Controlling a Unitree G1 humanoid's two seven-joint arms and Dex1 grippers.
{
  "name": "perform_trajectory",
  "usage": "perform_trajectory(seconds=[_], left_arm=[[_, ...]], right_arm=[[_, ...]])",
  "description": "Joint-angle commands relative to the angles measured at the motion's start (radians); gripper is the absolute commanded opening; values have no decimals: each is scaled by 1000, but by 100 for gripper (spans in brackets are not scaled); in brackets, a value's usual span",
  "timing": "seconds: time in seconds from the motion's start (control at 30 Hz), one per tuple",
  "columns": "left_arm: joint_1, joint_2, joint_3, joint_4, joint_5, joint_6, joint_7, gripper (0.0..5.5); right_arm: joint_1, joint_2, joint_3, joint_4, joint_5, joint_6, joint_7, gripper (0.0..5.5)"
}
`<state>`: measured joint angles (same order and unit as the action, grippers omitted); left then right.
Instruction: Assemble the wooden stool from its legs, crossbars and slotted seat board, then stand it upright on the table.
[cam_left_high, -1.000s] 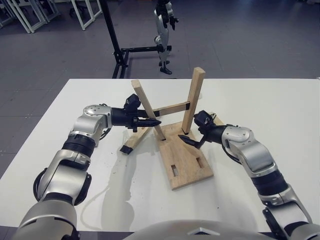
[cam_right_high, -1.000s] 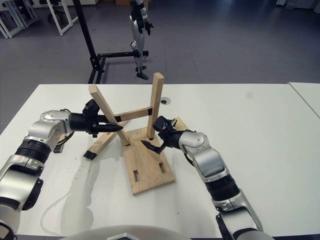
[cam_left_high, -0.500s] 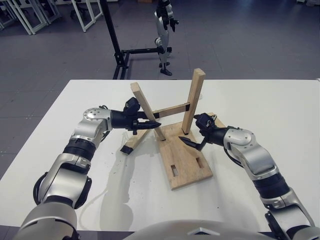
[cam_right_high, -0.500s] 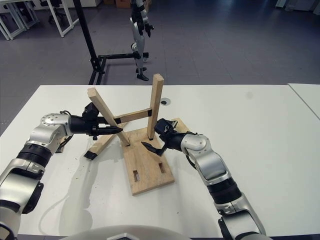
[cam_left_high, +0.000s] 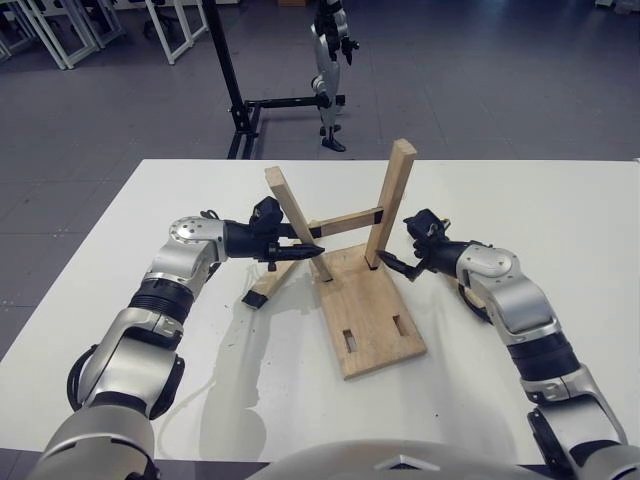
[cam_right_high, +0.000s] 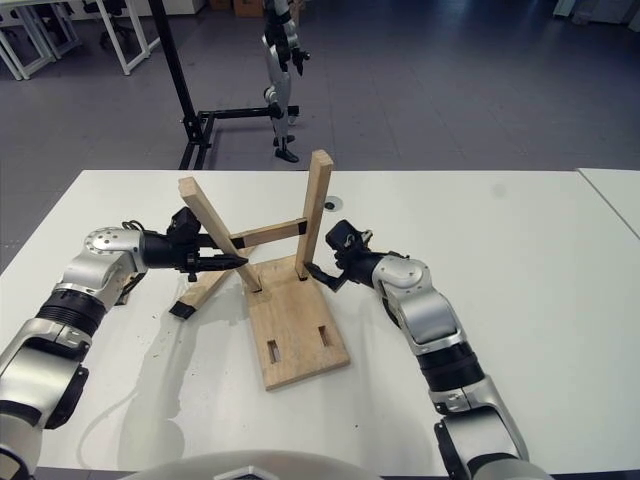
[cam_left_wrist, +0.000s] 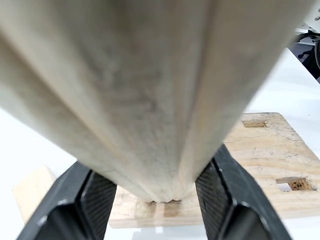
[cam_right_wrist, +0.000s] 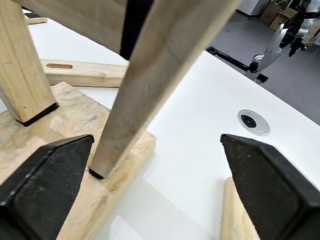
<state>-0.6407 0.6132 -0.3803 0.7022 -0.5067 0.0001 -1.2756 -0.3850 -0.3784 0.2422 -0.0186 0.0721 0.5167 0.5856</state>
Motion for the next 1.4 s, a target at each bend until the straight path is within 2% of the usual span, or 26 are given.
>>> perform_trajectory(seconds=[0.03, 0.1, 0.2, 0.27, 0.37, 0.43, 0.5, 0.53, 0.57, 0.63, 0.67, 0.7, 0.77, 0.83, 0.93, 1.03, 1.17, 1.33, 1.4], left_arm=[[334, -52, -384, 204, 510, 53, 196, 206], [333, -49, -382, 203, 508, 49, 197, 206], [328, -51, -381, 209, 512, 40, 203, 206], [319, -58, -383, 215, 516, 34, 206, 206], [308, -66, -386, 220, 520, 31, 207, 206], [307, -69, -382, 224, 517, 29, 212, 206], [311, -70, -381, 228, 517, 25, 217, 206], [312, -71, -382, 231, 519, 21, 220, 206], [313, -73, -385, 229, 521, 21, 220, 206], [313, -74, -389, 223, 523, 21, 216, 206], [313, -73, -392, 223, 526, 20, 213, 206], [313, -72, -395, 223, 528, 18, 212, 206], [317, -68, -397, 223, 529, 15, 212, 206], [320, -69, -401, 223, 525, 15, 218, 206], [308, -78, -404, 232, 522, 13, 223, 206], [311, -76, -407, 229, 523, 8, 220, 206], [317, -69, -411, 236, 524, -3, 231, 206], [304, -76, -416, 241, 535, -25, 244, 206], [288, -60, -434, 225, 578, -104, 256, 206]], right_arm=[[-35, -148, -29, -16, 55, 78, 177, 384], [-34, -186, -67, -4, 83, 113, 204, 344], [-157, -94, -224, 215, 81, 110, -26, 280], [-253, -32, -354, 375, 108, 112, -221, 280], [-326, -45, -458, 574, 117, 78, -396, 280], [-362, -65, -482, 736, 84, -21, -554, 280], [-402, 12, -457, 789, 75, -44, -617, 280], [-414, 96, -401, 743, 95, -2, -547, 280], [-407, 213, -294, 601, 159, 73, -414, 280], [-350, 364, -64, 210, 378, 255, -164, 280], [-326, 374, 13, 43, 501, 353, -73, 280], [-310, 366, 44, -48, 576, 424, -26, 280], [-279, 304, 59, -104, 614, 505, 36, 280], [-252, 266, 39, -70, 544, 518, 6, 280], [-223, 232, 18, 15, 369, 436, -101, 280], [-237, 177, -116, 133, 201, 300, -300, 280], [-350, 189, -276, -13, 238, 275, -379, 280], [-407, 208, -347, -86, 255, 255, -450, 280], [-415, 196, -393, -87, 249, 222, -481, 280]])
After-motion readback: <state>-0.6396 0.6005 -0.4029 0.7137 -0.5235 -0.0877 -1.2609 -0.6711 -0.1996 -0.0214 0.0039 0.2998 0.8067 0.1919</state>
